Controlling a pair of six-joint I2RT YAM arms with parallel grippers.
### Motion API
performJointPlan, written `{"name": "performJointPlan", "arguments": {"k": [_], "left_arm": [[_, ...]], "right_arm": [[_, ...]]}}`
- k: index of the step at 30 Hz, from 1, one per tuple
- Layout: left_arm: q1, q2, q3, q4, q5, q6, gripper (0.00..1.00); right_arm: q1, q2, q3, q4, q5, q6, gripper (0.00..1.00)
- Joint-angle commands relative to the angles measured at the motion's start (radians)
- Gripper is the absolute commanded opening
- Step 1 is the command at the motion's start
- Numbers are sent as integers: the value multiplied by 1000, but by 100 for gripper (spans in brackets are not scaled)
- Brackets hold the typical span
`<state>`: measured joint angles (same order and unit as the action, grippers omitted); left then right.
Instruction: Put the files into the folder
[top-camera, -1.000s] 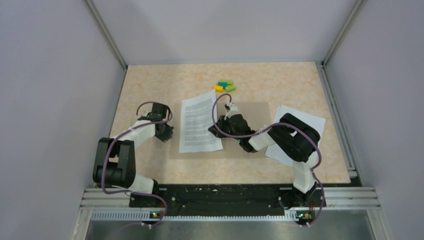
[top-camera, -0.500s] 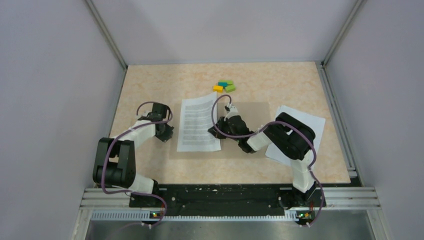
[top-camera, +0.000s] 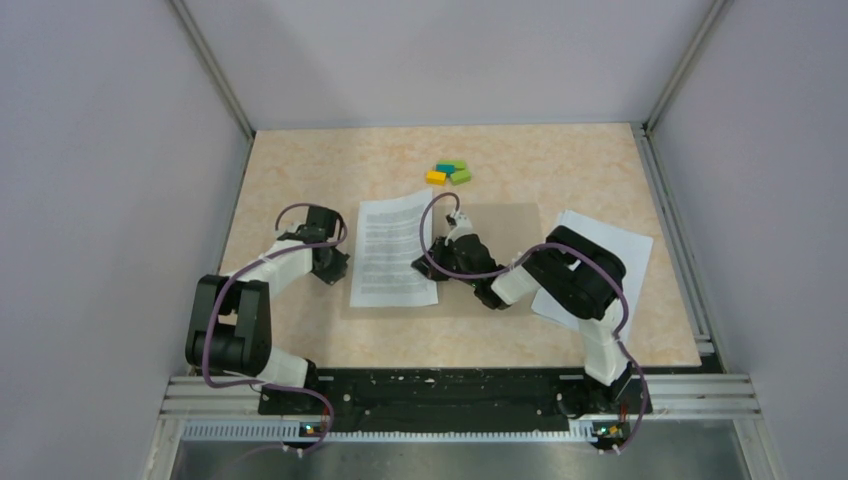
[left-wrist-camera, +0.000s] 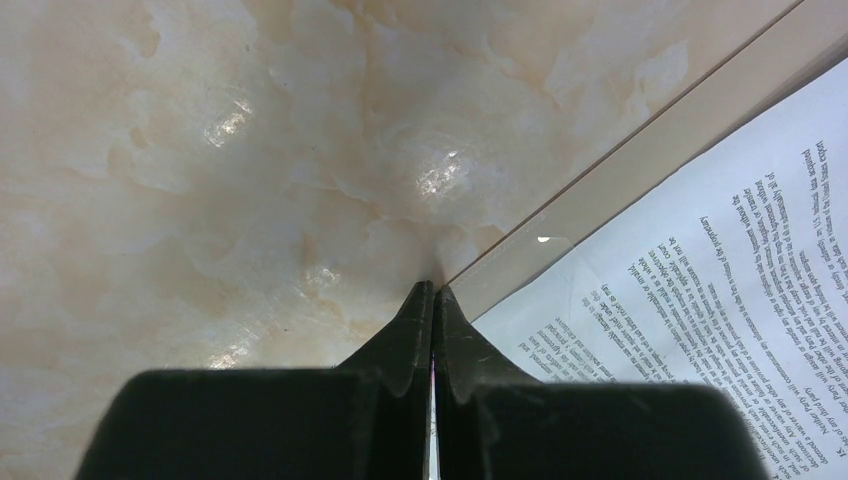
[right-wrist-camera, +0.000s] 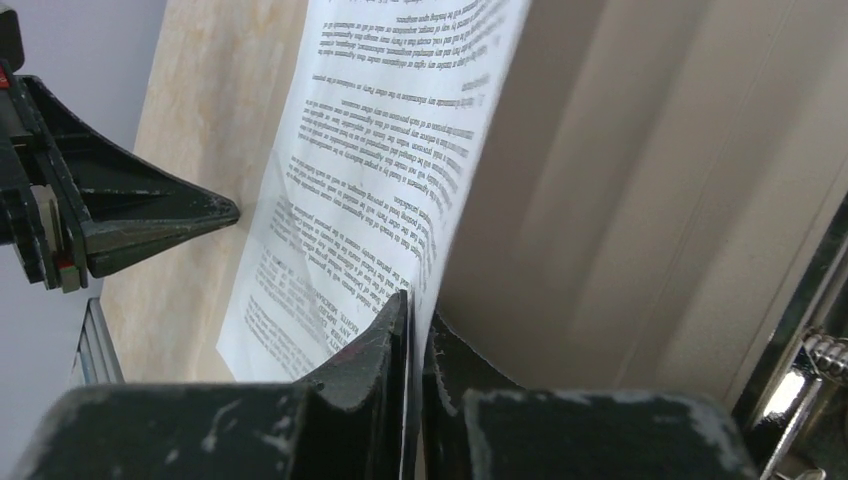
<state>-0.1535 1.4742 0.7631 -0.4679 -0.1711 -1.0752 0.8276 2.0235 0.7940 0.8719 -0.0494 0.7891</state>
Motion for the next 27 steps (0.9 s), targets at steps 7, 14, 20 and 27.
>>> {"name": "performJointPlan", "arguments": {"k": [7,14,20,27], "left_arm": [[-12,10,1,-91,12,10,0],[-12,18,8,-91,11,15,0],[-12,21,9,-89,13,16,0],[-12,23,4,-84,21,14,0]], "right_arm": [[-66,-30,15,-15,-36,-5,27],[-97,-29,31,-44,-52,1,27],[-97,-15,43,-55,-60,1,1],[-76,6,43,-32,-62,10,0]]}}
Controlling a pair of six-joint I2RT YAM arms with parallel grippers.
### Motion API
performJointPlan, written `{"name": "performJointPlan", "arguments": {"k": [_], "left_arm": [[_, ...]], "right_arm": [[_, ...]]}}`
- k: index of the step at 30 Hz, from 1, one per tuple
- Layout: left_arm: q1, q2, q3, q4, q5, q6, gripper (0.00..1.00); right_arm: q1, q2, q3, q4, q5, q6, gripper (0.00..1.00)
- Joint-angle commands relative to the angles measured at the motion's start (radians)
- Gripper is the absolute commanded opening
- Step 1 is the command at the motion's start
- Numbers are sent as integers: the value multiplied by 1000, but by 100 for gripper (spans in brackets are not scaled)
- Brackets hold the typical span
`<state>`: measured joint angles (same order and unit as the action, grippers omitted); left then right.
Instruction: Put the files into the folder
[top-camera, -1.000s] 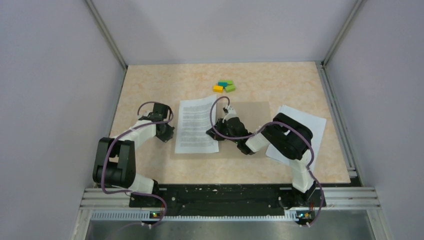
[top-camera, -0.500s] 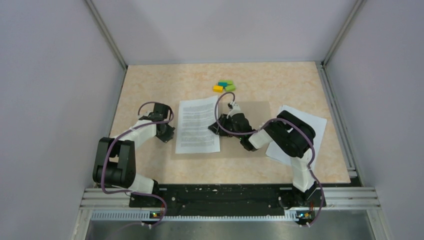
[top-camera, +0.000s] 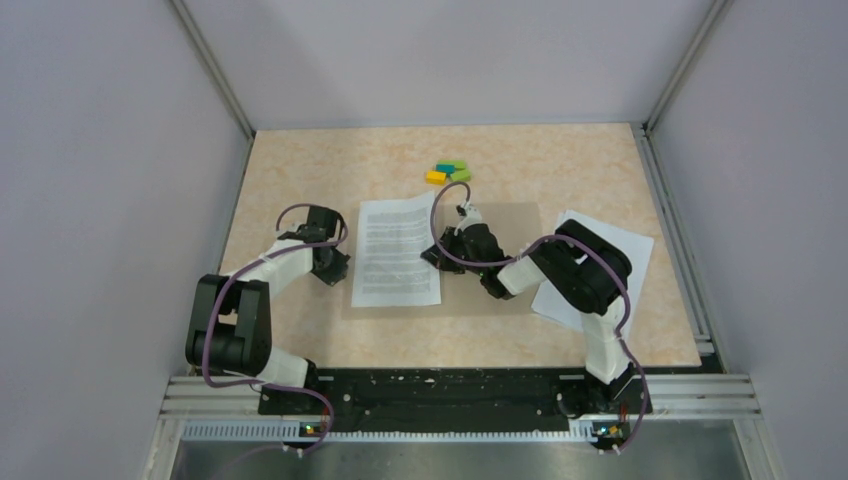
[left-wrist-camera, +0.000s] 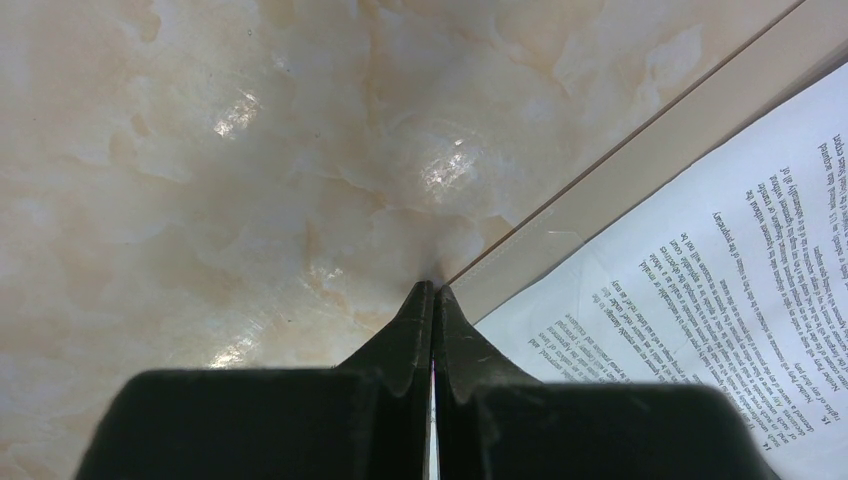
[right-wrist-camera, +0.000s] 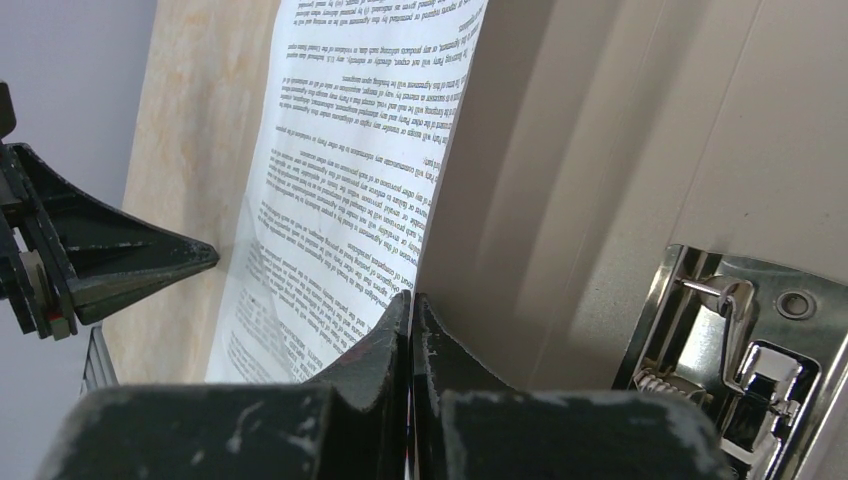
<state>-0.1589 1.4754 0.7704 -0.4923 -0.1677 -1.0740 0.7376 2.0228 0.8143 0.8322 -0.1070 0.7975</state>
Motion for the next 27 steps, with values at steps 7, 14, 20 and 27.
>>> {"name": "performJointPlan", "arguments": {"k": [7,14,20,27], "left_arm": [[-7,21,-3,-59,20,9,0],[-7,21,-3,-59,23,8,0],[-8,18,-7,-58,23,3,0],[-8,14,-7,-58,21,3,0]], "right_arm": [[48,14,46,4,10,2,0],[71,22,48,6,21,4,0],[82,-3,50,-19,53,-31,0],[91,-43,65,-67,75,-75,0]]}}
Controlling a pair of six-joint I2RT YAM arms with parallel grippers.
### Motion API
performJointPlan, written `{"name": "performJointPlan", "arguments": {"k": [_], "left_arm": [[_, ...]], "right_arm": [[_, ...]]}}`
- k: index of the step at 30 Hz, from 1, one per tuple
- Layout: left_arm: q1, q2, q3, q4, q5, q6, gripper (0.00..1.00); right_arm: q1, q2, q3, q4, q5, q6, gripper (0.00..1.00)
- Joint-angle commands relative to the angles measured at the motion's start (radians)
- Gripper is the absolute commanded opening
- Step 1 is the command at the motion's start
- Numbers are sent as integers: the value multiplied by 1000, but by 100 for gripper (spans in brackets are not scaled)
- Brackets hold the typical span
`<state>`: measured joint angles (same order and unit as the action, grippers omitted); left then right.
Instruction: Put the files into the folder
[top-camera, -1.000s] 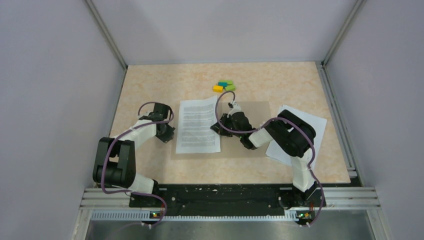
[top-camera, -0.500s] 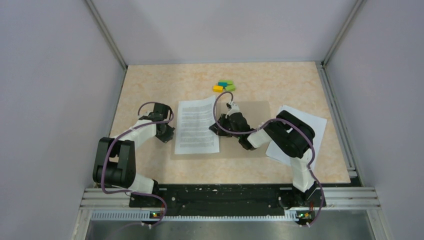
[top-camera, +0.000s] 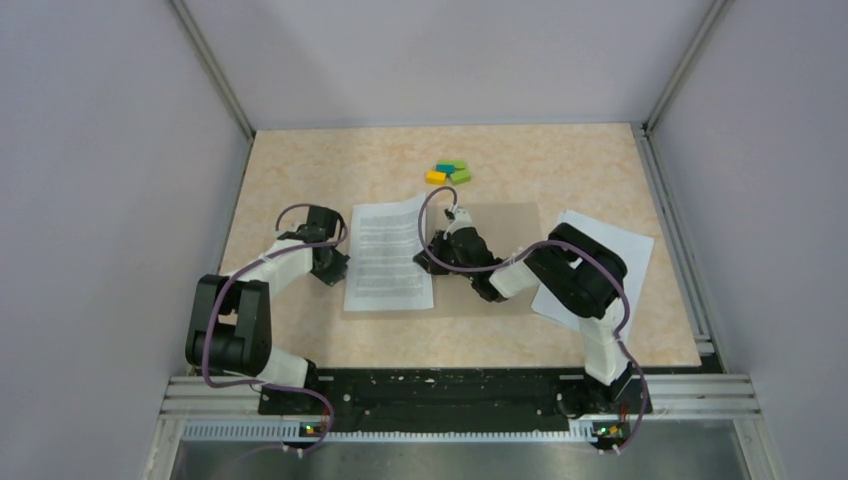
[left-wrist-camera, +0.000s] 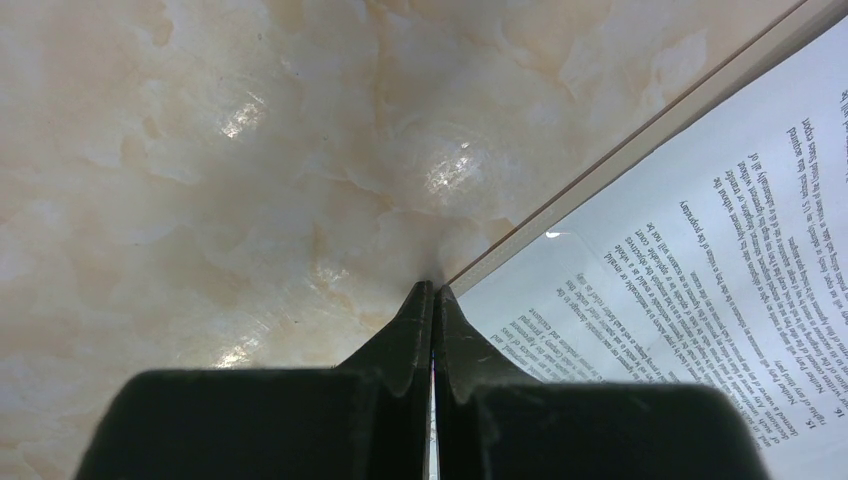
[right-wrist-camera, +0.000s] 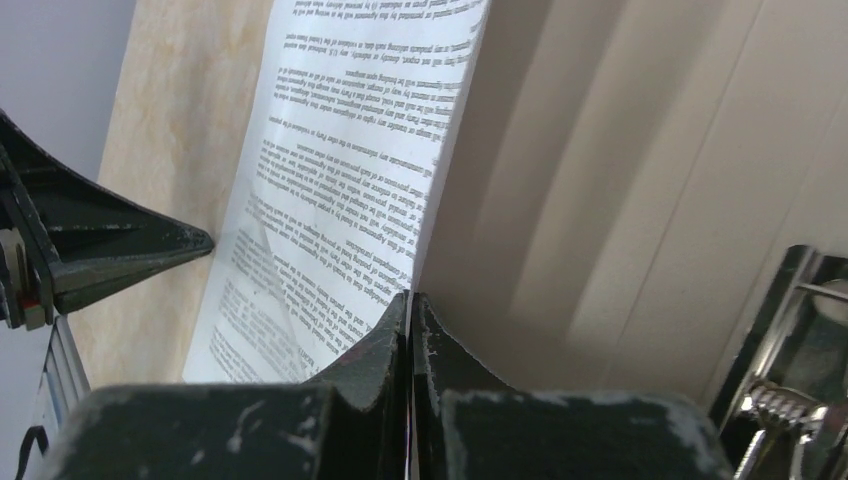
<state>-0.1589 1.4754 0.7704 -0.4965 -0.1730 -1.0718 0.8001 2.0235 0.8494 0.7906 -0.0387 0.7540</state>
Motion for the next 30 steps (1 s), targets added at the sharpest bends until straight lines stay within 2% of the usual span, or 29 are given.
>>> {"name": "performJointPlan", "arguments": {"k": [1,23,30], "left_arm": [[-8,14,-9,-53,26,1,0],[-7,13,-10,-50,26,4,0],[-7,14,-1,-56,15,12,0]], "right_arm": [[32,-48,30,-28,9,-31,0],[54,-43,16,-44,15,-45,0],[9,-69,-21,-42,-27,-71,0]]}}
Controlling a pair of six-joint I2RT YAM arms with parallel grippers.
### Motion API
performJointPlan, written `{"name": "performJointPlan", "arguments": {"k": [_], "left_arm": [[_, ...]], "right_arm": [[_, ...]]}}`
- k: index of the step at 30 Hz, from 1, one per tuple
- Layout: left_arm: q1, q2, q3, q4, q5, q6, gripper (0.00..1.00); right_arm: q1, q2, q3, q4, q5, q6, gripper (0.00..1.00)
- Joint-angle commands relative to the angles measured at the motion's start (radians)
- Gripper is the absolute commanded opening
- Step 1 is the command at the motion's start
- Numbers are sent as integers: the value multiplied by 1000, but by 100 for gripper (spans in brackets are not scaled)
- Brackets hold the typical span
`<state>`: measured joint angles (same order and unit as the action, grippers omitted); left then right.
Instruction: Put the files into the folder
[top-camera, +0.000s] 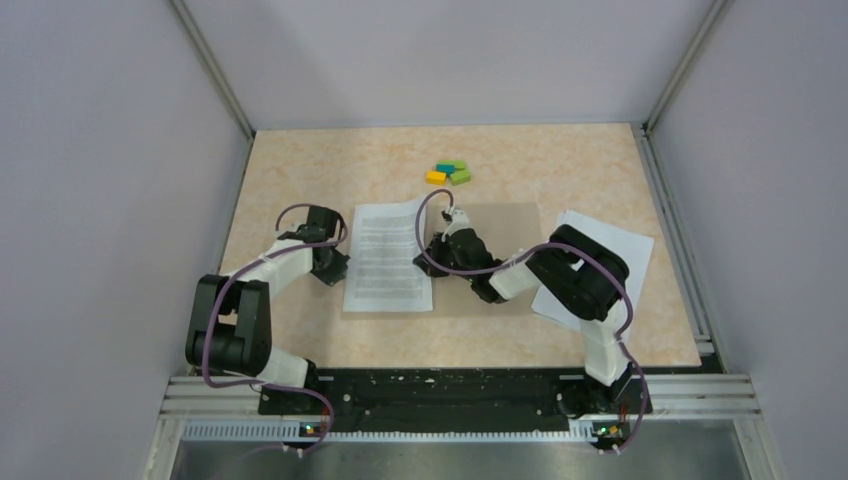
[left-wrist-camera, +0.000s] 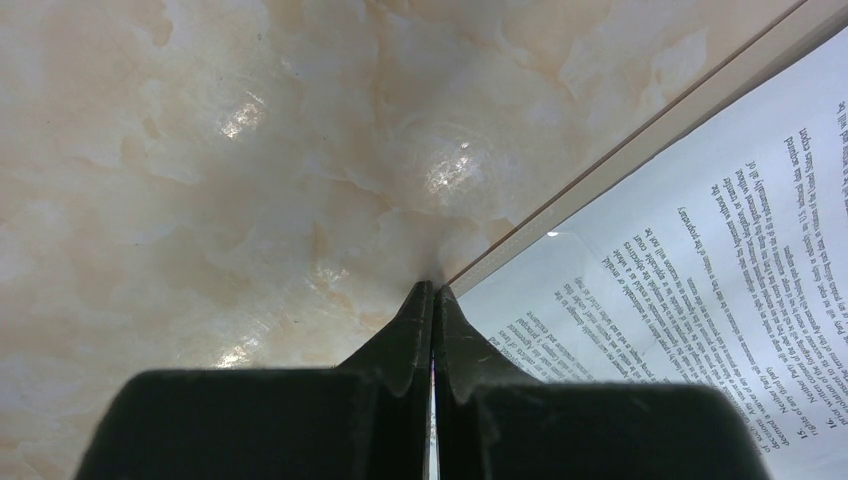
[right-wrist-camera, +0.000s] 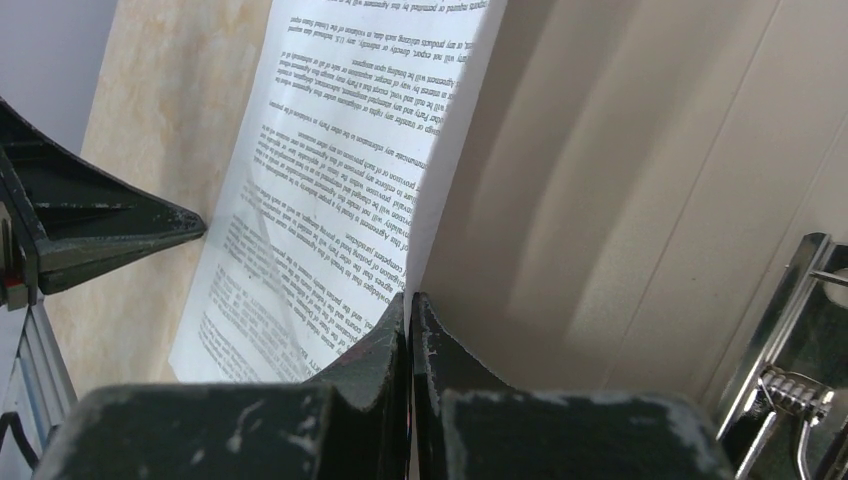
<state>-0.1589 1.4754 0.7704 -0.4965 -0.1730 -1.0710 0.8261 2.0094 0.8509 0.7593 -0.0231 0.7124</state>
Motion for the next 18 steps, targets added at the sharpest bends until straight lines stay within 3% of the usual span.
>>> {"name": "performJointPlan", "arguments": {"k": [1,18], "left_arm": [[-7,15,0,-55,16,11,0],[-7,23,7,-54,19,11,0]], "right_arm": [[-22,-57,-29,-7,-47,-29,0],[-35,-74,-22,-49,-41,-109,0]]}}
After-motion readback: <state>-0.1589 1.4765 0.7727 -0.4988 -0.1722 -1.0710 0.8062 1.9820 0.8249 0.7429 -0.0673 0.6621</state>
